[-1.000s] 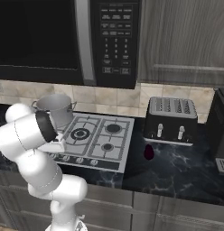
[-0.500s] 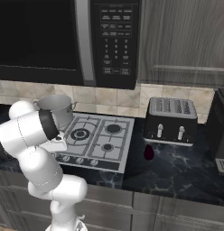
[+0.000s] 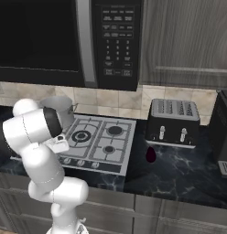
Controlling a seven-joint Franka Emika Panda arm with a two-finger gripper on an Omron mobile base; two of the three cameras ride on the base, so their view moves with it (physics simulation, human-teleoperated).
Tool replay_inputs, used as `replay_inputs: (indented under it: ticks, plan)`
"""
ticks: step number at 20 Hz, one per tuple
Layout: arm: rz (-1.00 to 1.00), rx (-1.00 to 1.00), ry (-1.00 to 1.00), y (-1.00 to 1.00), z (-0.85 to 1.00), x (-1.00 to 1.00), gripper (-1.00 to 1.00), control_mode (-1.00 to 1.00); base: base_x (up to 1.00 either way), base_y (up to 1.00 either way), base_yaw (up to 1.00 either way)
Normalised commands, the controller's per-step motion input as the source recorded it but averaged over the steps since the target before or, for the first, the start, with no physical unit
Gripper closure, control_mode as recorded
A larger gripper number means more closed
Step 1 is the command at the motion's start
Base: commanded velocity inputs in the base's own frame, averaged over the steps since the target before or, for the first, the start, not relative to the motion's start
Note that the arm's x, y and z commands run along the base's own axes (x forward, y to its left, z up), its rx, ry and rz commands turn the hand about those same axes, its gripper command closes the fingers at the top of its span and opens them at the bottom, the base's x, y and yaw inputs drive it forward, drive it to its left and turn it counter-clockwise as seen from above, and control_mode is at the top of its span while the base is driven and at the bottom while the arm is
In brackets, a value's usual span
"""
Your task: Turn on the burner for the pot on the stove. Wait thirty seconds for the pot to heat up. Then add the eggplant to the pot.
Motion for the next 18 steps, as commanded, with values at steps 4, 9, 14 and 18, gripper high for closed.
replay_inputs:
  ticks: [4, 9, 14, 18]
  plan:
    - [0.47, 0.05, 0.00, -0.20, -0.93, -0.36, 1.00, -1.00, 0.00, 0.00, 0.00]
    - [0.43, 0.06, 0.00, -0.23, -0.75, -0.34, 1.00, -1.00, 0.00, 0.00, 0.00]
    - [0.09, 0.11, -0.13, -0.01, -0.09, -0.31, 1.00, -1.00, 0.00, 0.00, 0.00]
    - [0.00, 0.14, -0.18, -0.02, 0.00, -0.40, 1.00, -1.00, 0.00, 0.00, 0.00]
